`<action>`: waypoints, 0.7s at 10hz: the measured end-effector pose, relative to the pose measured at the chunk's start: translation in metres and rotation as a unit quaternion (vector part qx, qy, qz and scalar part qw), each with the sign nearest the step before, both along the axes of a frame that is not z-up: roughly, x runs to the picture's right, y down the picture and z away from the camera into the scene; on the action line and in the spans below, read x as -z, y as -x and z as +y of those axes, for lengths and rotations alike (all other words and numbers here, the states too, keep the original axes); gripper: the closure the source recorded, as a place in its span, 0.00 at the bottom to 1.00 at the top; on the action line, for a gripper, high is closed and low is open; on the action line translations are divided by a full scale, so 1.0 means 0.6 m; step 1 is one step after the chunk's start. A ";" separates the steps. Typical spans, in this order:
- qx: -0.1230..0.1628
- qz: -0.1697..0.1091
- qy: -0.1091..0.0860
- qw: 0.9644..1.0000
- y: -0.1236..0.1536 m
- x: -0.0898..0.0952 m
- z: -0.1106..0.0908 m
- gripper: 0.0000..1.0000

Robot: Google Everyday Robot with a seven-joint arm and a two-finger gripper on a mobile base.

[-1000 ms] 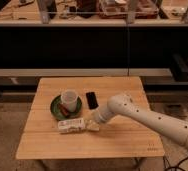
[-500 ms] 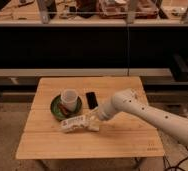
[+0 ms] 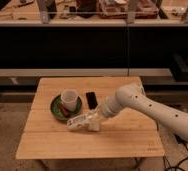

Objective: Stand the bottle upright

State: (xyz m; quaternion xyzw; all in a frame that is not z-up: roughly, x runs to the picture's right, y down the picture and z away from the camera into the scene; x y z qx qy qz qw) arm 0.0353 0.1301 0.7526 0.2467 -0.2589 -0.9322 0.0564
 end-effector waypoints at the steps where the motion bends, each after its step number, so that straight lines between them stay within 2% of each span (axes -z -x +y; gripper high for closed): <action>1: 0.011 0.005 -0.004 1.000 -0.010 0.011 -0.007 0.66; 5: 0.064 0.021 -0.015 0.998 -0.027 0.045 -0.032 0.66; 7: 0.102 0.023 -0.020 0.994 -0.020 0.064 -0.044 0.66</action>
